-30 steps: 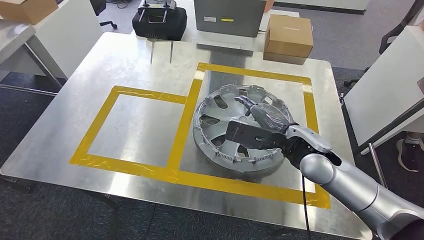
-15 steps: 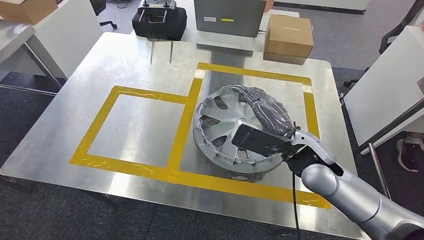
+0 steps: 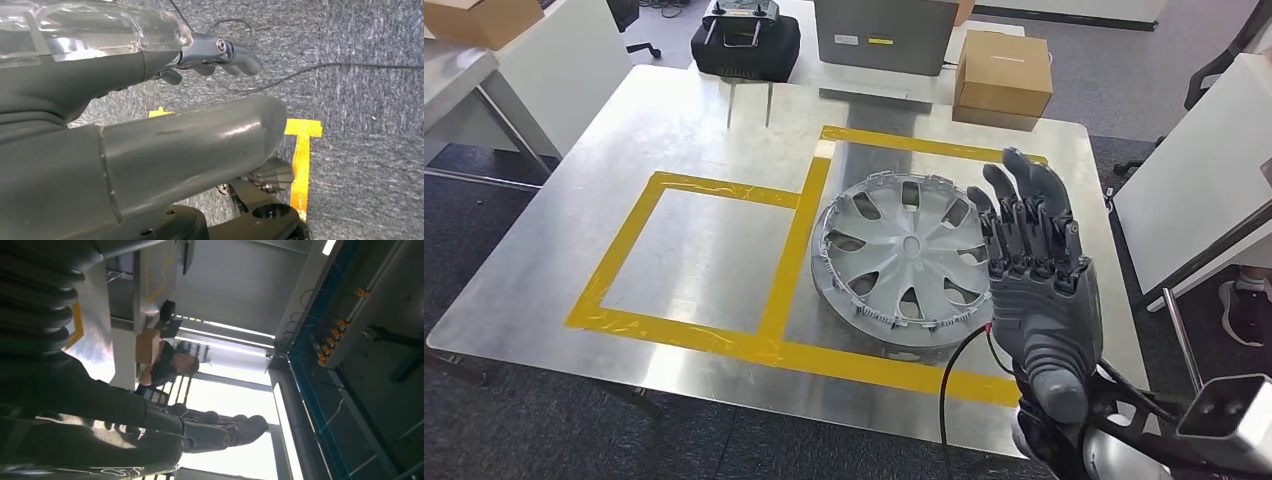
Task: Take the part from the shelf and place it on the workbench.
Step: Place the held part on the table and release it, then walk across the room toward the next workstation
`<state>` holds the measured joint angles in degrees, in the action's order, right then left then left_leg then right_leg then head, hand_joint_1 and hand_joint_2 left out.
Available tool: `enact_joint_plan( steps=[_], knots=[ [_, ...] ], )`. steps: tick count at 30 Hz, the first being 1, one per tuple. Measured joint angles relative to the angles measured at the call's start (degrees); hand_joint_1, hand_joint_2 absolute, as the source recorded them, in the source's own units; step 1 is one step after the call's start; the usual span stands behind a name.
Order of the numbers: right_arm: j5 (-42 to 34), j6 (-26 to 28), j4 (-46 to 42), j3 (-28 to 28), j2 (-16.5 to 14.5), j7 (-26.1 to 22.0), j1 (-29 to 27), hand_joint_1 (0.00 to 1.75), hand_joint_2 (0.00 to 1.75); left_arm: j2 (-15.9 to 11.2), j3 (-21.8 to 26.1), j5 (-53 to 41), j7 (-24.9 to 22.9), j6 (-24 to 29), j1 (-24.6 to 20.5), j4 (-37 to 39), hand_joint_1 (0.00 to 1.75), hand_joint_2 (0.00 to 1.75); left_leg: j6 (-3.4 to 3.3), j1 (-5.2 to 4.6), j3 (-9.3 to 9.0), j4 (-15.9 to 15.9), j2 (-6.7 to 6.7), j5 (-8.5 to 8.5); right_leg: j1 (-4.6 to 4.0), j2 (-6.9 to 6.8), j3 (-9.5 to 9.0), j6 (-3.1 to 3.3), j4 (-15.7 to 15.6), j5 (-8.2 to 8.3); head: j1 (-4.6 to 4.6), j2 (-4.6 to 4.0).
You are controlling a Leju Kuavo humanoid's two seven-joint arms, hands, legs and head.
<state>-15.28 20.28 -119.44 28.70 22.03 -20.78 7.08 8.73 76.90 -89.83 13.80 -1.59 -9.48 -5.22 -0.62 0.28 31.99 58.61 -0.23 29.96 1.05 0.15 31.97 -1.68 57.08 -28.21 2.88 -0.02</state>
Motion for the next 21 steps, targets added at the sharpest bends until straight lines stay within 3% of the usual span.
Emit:
enact_joint_plan(
  steps=[3,5,7,9,10,11,12,14,16,19,21],
  knots=[
    [-1.9,-0.5,-1.5,-0.2,-2.4,-2.6,-3.0,0.0,0.0,-0.1,0.1,0.0,-0.5,0.7,0.0,0.0,0.0,0.0,-0.7,-0.23,-0.16,-0.1,0.02,-0.02,0.15,0.01,-0.26,-0.69,-0.5,0.32,-0.23,0.0],
    [-3.4,-0.8,-2.0,-0.5,-3.7,-3.5,-4.3,0.0,0.0,-0.1,0.3,0.0,-0.6,0.9,0.0,0.0,0.0,0.0,-1.14,0.07,-0.66,-1.1,0.12,-0.81,0.18,0.02,-0.16,-1.0,0.2,-0.54,-0.2,0.0],
    [-4.4,-0.9,-2.2,-0.8,-4.4,-4.0,-5.1,0.0,0.0,0.0,0.4,0.0,-0.6,1.0,-0.1,0.0,0.0,0.0,-1.48,0.3,-0.98,-1.8,0.23,-1.41,0.22,0.02,1.52,-1.11,4.8,-3.95,0.24,0.0],
    [-4.9,-0.9,-2.1,-1.0,-4.9,-4.2,-5.9,0.0,0.0,-0.1,0.4,0.0,-0.7,1.1,0.0,0.0,0.0,0.0,-1.58,0.24,-0.93,-1.9,0.25,-1.51,0.26,0.02,4.27,-1.3,12.1,-7.67,0.67,0.0],
    [-5.1,-0.9,-2.1,-1.1,-5.1,-4.3,-6.2,0.0,0.0,-0.1,0.4,0.0,-0.8,1.1,0.0,0.0,0.0,0.0,-1.55,0.21,-0.91,-1.9,0.24,-1.54,0.3,0.01,5.03,-1.4,14.5,-8.26,0.8,0.0],
    [-5.2,-0.9,-2.1,-1.2,-5.4,-4.3,-6.4,0.0,0.0,0.0,0.4,0.0,-0.9,1.1,0.1,0.0,0.0,0.0,-1.49,0.2,-0.89,-1.8,0.23,-1.56,0.37,0.0,4.87,-1.46,14.7,-7.64,0.91,0.0],
    [-5.3,-0.9,-2.0,-1.3,-5.6,-4.3,-6.6,0.0,0.0,0.0,0.5,0.0,-1.0,1.1,0.1,0.0,0.0,0.0,-1.38,0.22,-0.88,-1.7,0.2,-1.58,0.47,-0.02,3.73,-1.47,12.8,-6.03,1.03,0.0],
    [-5.3,-0.9,-2.0,-1.7,-5.9,-4.3,-6.8,0.0,0.0,0.0,0.6,0.0,-1.2,1.1,0.1,0.0,0.0,0.0,-0.95,0.21,-0.8,-1.4,0.12,-1.54,0.59,-0.07,-0.32,-1.29,5.4,-2.48,1.34,0.0],
    [-5.3,-1.0,-2.0,-1.9,-6.2,-4.4,-6.8,0.0,0.0,0.0,0.8,0.0,-1.4,1.1,0.1,0.0,0.0,0.0,-0.2,0.12,-0.5,-1.2,0.07,-1.66,0.43,0.03,-2.78,-0.72,0.5,-1.18,1.57,0.0],
    [-5.3,-1.2,-2.1,-2.1,-6.7,-4.4,-6.8,0.0,0.0,0.0,1.0,0.0,-1.7,1.1,0.1,0.0,0.0,0.0,0.98,0.22,0.06,-0.9,0.17,-1.99,0.23,0.05,-2.39,0.44,-0.3,-0.94,1.32,0.0],
    [-5.4,-1.3,-2.2,-2.1,-7.1,-4.4,-6.7,0.0,0.0,0.0,1.3,0.0,-1.8,1.1,0.1,0.0,0.0,0.0,1.56,0.35,0.95,1.1,0.26,0.19,0.31,-0.19,-1.89,1.5,-0.7,-0.26,0.72,0.0]
  ],
)
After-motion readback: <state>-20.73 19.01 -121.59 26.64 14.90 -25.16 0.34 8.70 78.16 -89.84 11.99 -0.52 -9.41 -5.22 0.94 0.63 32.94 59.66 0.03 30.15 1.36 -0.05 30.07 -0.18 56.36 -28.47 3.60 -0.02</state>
